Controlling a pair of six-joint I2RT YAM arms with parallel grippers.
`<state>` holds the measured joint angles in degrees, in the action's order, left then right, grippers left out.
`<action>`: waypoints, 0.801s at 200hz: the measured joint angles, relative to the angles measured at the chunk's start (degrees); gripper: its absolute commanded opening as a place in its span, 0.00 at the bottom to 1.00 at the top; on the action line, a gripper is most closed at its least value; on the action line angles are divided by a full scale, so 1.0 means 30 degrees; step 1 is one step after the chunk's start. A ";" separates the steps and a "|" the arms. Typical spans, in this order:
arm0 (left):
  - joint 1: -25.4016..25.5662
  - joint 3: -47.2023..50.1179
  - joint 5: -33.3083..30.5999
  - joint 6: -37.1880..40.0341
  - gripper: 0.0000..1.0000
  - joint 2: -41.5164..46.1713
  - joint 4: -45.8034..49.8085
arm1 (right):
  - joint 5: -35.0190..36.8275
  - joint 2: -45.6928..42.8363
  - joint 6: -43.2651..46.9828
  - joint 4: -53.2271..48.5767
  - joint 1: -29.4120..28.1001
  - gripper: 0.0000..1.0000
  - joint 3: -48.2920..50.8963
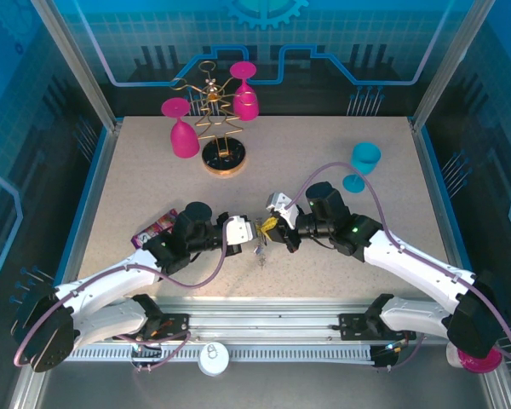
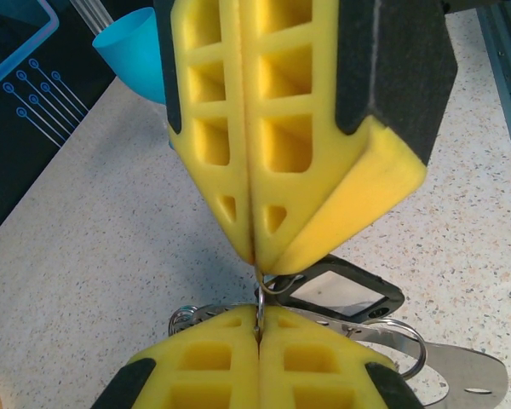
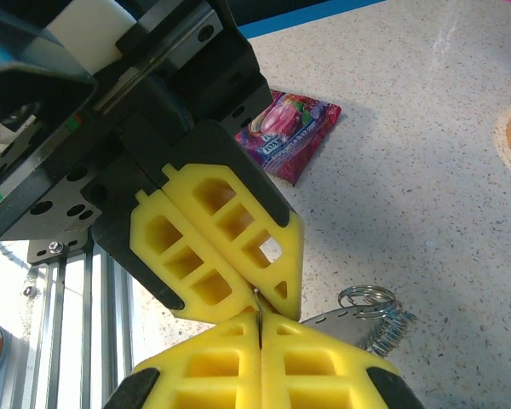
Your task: Put the keys on the keyring
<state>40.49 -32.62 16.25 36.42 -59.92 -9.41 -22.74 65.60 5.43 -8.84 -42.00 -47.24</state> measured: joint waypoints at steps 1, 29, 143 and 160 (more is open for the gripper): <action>0.0000 0.0000 0.0000 0.0000 0.00 0.0000 0.0007 | 0.0000 0.0000 -0.0007 0.0000 0.0000 0.00 0.0000; -0.0007 0.0000 -0.0066 0.0000 0.00 0.0000 0.0015 | 0.0379 0.0000 -0.0051 -0.0029 0.0000 0.00 0.0000; -0.0007 0.0007 -0.0597 0.0007 0.00 0.0007 -0.0197 | 0.2251 0.0000 -0.1545 -0.0087 0.0000 0.00 0.0000; -0.0007 0.0058 -0.0816 -0.0007 0.00 0.0007 -0.0488 | 0.2310 0.0015 -0.1880 0.0007 0.0007 0.00 0.0000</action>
<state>40.47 -32.45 13.80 36.40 -59.90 -10.87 -15.81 65.65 -0.21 -8.82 -41.98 -47.24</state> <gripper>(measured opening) 0.051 0.054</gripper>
